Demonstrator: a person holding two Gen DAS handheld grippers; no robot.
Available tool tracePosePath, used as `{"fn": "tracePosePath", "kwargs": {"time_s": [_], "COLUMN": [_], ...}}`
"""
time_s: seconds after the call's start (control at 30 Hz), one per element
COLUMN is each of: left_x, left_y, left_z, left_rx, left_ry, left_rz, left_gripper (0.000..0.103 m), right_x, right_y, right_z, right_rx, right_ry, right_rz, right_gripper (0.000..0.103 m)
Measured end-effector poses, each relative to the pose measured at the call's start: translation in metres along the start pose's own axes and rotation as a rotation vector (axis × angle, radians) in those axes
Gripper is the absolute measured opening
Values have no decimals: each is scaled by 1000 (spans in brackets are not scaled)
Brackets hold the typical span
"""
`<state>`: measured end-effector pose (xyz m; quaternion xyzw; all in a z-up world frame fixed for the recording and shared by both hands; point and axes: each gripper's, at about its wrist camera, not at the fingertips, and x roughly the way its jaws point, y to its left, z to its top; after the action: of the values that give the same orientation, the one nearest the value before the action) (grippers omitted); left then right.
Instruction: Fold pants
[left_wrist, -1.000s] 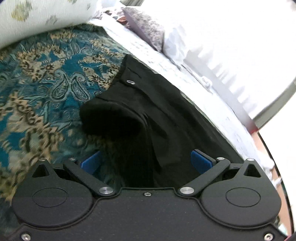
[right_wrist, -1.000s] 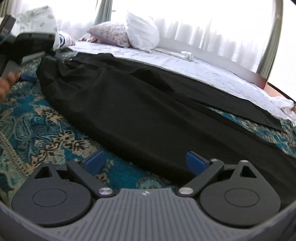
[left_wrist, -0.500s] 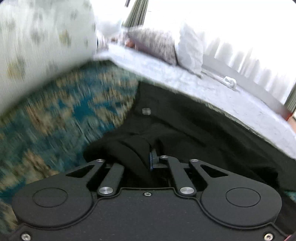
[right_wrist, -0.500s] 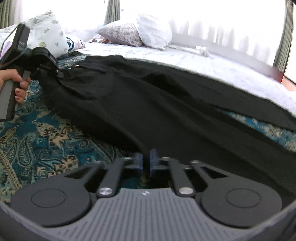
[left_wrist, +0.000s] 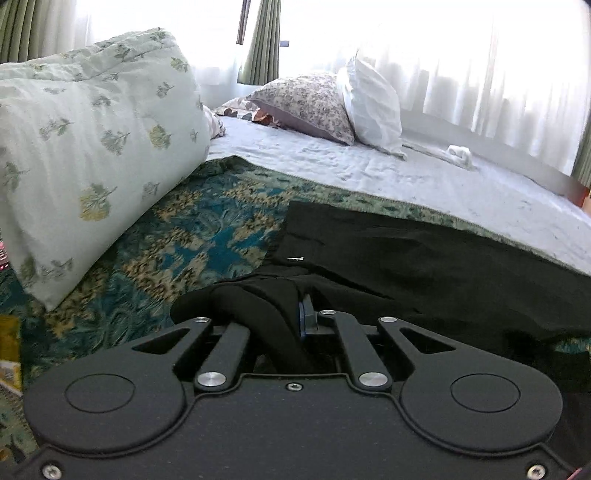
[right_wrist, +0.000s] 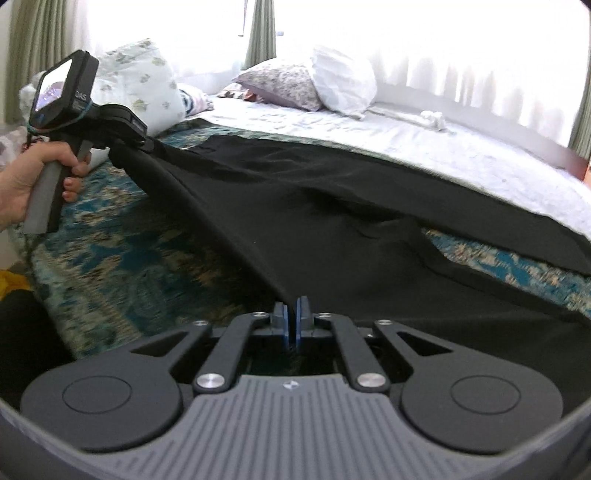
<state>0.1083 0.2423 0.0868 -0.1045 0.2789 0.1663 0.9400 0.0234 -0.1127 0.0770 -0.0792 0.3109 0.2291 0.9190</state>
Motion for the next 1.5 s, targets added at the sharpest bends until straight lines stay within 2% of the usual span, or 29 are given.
{"fn": "tracePosePath", "kwargs": {"time_s": [0.2,0.3,0.33,0.37,0.4,0.47,0.57,0.7,0.87,0.93,1.0,1.07,1.23,1.27,1.3,1.33,1.37,1.4,1.43,1.5], "left_x": [11,24,27,29,29,31,33,33,33,33,34,35,36,37,37,37,37,38,38,39], "left_y": [5,6,7,7,6,4,1,-4,-6,-6,-7,-8,-11,-12,-13,-13,-14,-15,-16,-16], "left_z": [-30,-44,-48,-50,-52,-52,-54,-58,-61,-61,-61,-62,-62,-62,-62,-62,-62,-62,-62,-62], "left_rx": [46,43,42,42,47,66,91,125,136,133,137,143,141,143,146,151,156,160,163,163], "left_ry": [80,126,131,131,127,124,120,98,83,82,80,78,79,79,79,80,80,80,81,83], "left_rz": [51,78,83,91,102,116,135,158,168,171,178,187,206,209,213,215,219,223,226,229], "left_gripper": [10,13,15,18,19,22,24,25,25,25,25,25,26,26,26,26,26,26,26,26], "right_x": [8,17,17,14,10,-2,-26,-63,-121,-139,-151,-156,-142,-138,-134,-130,-128,-128,-128,-129], "right_y": [7,5,1,-3,-7,-22,-55,-121,-223,-257,-281,-304,-327,-328,-328,-327,-324,-322,-320,-315], "right_z": [-23,-34,-39,-41,-41,-43,-48,-64,-106,-123,-138,-149,-170,-173,-174,-176,-174,-172,-170,-164], "right_rx": [12,43,63,78,96,143,228,374,607,656,676,707,729,728,721,698,671,666,666,622], "right_ry": [49,81,82,69,61,38,-8,-66,-150,-167,-182,-185,-119,-104,-98,-97,-88,-91,-96,-92], "right_rz": [13,21,31,44,57,58,3,-217,-622,-783,-899,-953,-929,-914,-891,-885,-878,-854,-853,-906], "right_gripper": [6,11,16,34,39,57,60,62,63,63,65,69,76,76,68,56,31,19,12,9]}}
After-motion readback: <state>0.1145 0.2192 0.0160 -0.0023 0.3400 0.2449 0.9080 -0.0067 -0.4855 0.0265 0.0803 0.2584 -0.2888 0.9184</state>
